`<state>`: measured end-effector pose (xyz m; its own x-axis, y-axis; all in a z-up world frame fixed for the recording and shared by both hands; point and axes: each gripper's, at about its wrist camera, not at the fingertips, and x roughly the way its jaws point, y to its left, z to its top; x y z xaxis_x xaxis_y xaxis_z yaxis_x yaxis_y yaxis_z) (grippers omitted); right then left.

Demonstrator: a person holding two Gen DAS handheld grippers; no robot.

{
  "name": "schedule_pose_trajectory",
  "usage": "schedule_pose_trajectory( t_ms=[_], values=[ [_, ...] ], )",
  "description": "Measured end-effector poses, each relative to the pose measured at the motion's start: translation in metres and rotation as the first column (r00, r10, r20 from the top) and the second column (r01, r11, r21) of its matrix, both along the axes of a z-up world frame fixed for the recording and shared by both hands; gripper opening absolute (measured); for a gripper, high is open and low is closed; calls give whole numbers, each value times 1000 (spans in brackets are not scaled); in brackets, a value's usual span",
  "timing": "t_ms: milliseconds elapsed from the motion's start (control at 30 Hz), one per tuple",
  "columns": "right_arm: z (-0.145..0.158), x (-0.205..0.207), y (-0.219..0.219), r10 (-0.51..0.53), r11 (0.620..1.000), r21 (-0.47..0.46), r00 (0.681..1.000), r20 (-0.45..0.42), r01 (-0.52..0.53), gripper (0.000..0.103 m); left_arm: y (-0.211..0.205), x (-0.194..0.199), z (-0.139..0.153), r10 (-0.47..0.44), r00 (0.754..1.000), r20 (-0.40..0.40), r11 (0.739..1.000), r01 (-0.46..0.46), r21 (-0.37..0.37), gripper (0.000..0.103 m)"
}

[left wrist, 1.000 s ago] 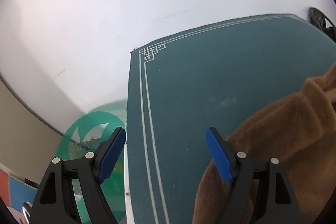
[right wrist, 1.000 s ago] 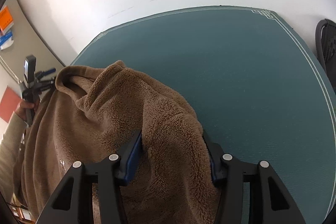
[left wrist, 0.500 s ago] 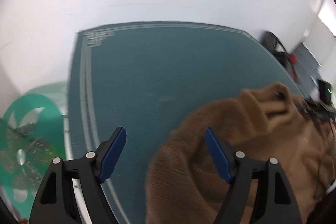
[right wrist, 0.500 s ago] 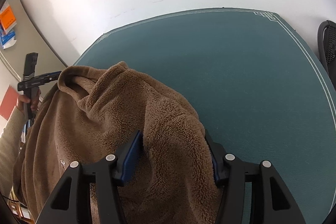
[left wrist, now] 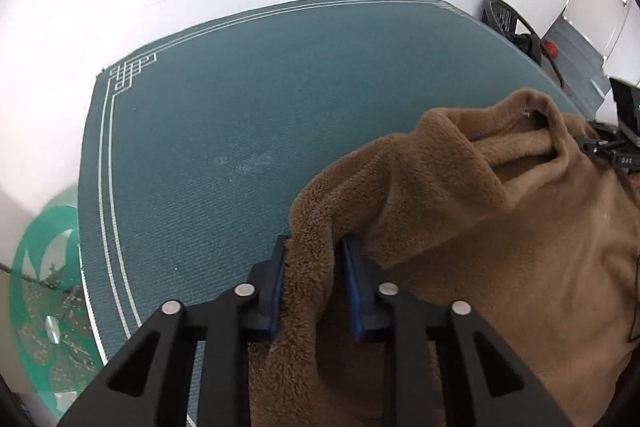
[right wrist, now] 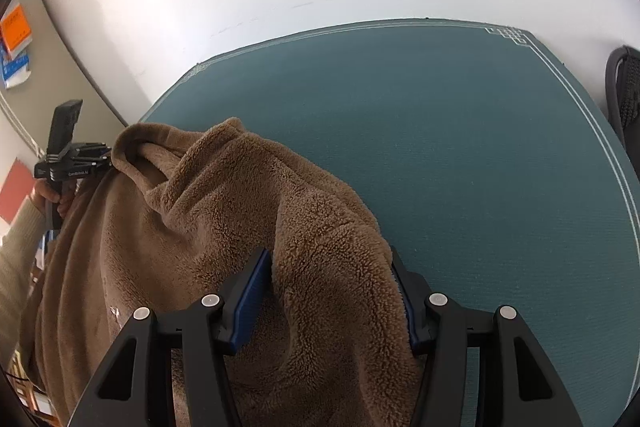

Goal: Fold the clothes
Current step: 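Hold a fleece edge with the right gripper while the left gripper grasps another edge, then raise the brown fleece high with both grippers, letting it hang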

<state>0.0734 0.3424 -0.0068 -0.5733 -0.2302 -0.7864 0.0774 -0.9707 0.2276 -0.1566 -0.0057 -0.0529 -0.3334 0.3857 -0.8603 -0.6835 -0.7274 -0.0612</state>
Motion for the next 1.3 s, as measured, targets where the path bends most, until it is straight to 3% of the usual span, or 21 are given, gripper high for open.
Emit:
schedule_pose_trajectory(
  t_ms=[100, 233, 400, 700, 867, 1000, 1033, 1167, 1233, 1300],
  values=[
    [0, 2, -8, 6, 997, 72, 1000, -6, -5, 54, 5, 13, 4, 24, 998, -56, 999, -26, -38, 22],
    [1, 5, -16, -1, 992, 123, 1000, -5, 2, 30, 12, 32, 6, 54, 988, -147, 993, -68, -95, 19],
    [5, 12, -17, -31, 992, 125, 999, -14, 33, 17, 8, 56, 20, 118, 964, -240, 982, -148, -114, 17],
    [64, 51, -13, -123, 969, 185, 970, -208, 163, 16, -4, 112, 85, 230, 902, -365, 968, -250, -10, 17],
    [106, 85, -17, -140, 951, 217, 930, -339, 222, 16, -15, 159, 139, 304, 856, -419, 952, -285, 109, 17],
    [143, 122, -21, -156, 930, 230, 874, -460, 286, 16, -29, 207, 184, 355, 808, -471, 934, -290, 208, 17],
    [154, 133, -22, -161, 921, 235, 853, -497, 310, 16, -35, 221, 197, 376, 786, -491, 926, -297, 234, 17],
    [195, 167, -33, -163, 893, 234, 763, -625, 383, 16, -59, 266, 245, 455, 735, -503, 879, -278, 388, 17],
    [217, 189, -39, -151, 878, 234, 704, -694, 418, 16, -68, 295, 267, 487, 705, -517, 854, -259, 452, 17],
    [238, 215, -48, -129, 856, 234, 629, -766, 461, 16, -75, 328, 289, 516, 656, -551, 832, -232, 503, 17]
  ],
)
